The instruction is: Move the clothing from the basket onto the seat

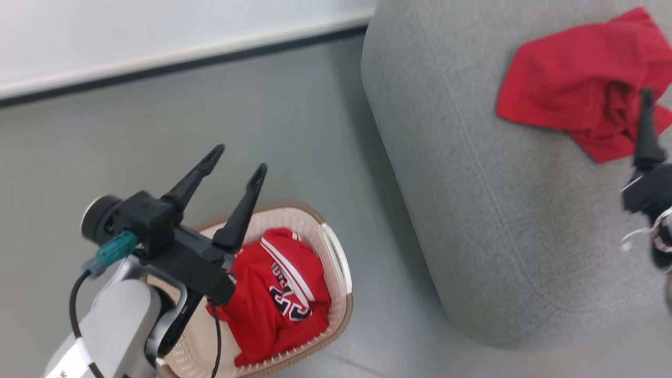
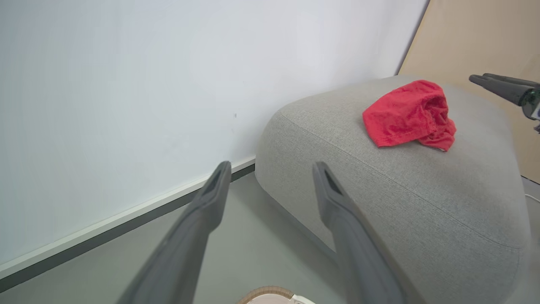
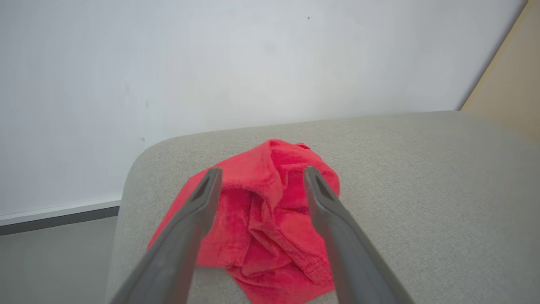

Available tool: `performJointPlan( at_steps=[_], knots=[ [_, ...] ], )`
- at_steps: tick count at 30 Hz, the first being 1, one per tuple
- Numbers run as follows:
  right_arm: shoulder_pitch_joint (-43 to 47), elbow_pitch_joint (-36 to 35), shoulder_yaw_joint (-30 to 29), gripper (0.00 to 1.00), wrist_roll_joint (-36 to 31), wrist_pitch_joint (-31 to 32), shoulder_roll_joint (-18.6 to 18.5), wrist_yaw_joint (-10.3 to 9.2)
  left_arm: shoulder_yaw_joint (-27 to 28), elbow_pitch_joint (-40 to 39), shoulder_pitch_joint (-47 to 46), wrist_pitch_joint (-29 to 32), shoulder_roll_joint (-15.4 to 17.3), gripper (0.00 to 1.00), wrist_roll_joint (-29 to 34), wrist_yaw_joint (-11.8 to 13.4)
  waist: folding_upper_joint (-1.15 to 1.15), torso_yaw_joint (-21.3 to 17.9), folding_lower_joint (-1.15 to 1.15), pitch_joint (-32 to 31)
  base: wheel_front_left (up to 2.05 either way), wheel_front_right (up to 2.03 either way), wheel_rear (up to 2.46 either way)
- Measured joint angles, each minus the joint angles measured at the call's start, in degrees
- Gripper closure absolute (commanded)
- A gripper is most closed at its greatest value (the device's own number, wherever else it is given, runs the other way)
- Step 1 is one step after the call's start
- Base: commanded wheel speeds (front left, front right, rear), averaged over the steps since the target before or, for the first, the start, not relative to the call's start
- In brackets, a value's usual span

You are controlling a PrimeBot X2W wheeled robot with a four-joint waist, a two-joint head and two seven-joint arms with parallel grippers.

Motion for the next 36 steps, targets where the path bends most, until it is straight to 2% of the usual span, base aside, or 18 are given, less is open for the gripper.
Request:
performJointPlan(
  at_steps=[3,7,13,20,29,33,36],
  knots=[
    [2.7,-2.5,0.1,0.0,0.2,-0.4,1.6,0.96,1.0,1.4,1.3,-1.0,-0.5,0.0,-0.5,0.8,0.0,0.2,0.0,-2.4,0.0,0.0,0.0],
    [5.6,-5.5,-0.1,0.0,1.0,-0.9,1.9,2.07,1.8,3.4,2.4,-2.3,-1.4,0.0,-2.1,1.5,0.0,0.9,0.0,-5.5,0.0,0.0,0.0],
    [12.1,-9.8,-0.5,0.0,1.1,-1.4,2.4,2.42,3.0,6.4,5.3,-3.4,-3.2,0.0,-3.3,3.5,0.0,2.7,0.0,-10.0,0.0,0.0,0.0],
    [21.3,-16.1,-0.7,0.0,1.6,-1.4,4.2,2.43,4.2,8.3,9.8,-4.0,-4.4,0.0,-4.2,5.6,-0.01,6.4,0.0,-14.8,0.0,0.0,0.0],
    [28.8,-24.4,-0.2,0.0,0.8,-1.4,6.4,1.98,6.4,8.4,14.9,-5.0,-3.9,0.0,-5.8,7.6,-0.01,11.6,0.01,-19.3,0.0,0.0,0.0],
    [32.0,-26.9,-0.1,0.0,0.0,-1.4,6.9,1.46,7.5,8.5,17.6,-5.3,-4.1,0.0,-5.9,8.5,-0.01,13.2,0.01,-21.1,0.0,0.0,0.0],
    [34.8,-28.4,-0.7,0.0,0.0,-1.4,7.3,0.29,8.6,7.6,19.6,-5.6,-4.4,0.0,-5.6,9.1,-0.01,14.6,0.01,-22.2,0.0,0.0,0.0]
  ],
)
